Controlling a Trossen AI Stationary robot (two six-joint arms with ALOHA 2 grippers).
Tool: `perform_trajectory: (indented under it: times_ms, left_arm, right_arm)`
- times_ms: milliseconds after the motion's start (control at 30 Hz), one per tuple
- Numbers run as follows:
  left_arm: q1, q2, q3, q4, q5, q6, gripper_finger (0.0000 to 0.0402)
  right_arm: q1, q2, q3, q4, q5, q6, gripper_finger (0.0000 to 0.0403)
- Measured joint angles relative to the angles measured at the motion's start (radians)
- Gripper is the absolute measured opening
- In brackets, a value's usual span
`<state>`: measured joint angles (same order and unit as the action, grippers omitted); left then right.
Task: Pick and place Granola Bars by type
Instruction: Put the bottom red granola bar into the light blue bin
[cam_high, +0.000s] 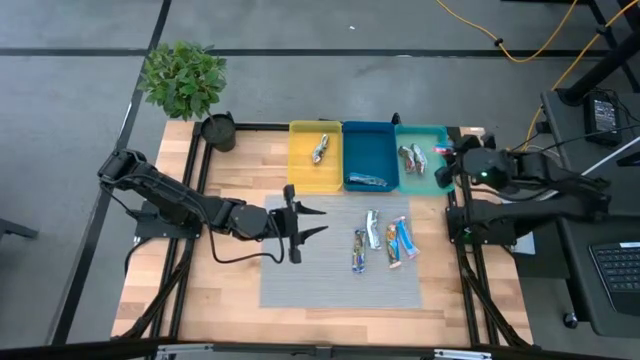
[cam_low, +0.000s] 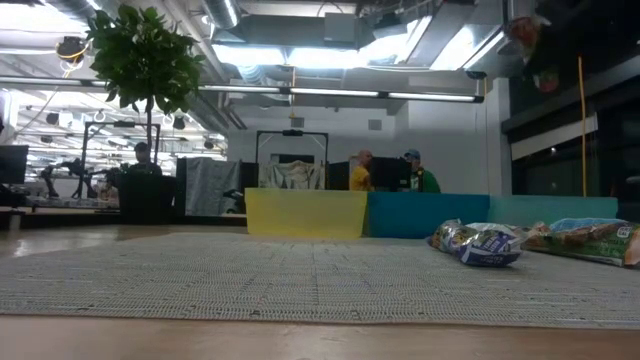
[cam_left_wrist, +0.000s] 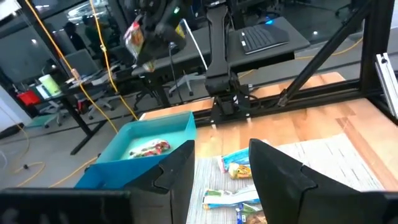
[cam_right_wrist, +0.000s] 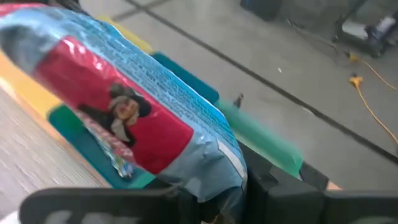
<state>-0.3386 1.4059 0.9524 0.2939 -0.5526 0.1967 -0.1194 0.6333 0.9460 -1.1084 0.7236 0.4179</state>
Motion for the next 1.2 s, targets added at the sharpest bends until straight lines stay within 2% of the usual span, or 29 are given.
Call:
perform_trajectory:
  times_ms: [200,533,833,1100,1200]
  left_arm:
    - [0.000,0.000,0.000,0.002,0.080,0.000,0.0147]
    - [0.000,0.000,0.000,0.002,0.096,0.025,0.0148]
    - [-0.002,0.000,0.000,0.002,0.114,0.025,0.0148]
    - [-0.027,0.000,0.000,0.002,0.114,0.016,0.0148]
    - [-0.046,0.000,0.000,0.002,0.109,0.016,0.0148]
  right_arm:
    - [-0.125,0.068,-0.036,-0.037,-0.055,-0.004,0.0067]
    - [-0.372,0.230,-0.036,-0.066,-0.204,-0.059,0.0067]
    - [-0.549,0.424,-0.036,-0.054,-0.229,-0.108,0.0067]
    - [-0.615,0.614,-0.036,0.073,-0.375,-0.155,0.0067]
    - [-0.616,0.682,-0.036,0.137,-0.392,-0.185,0.0067]
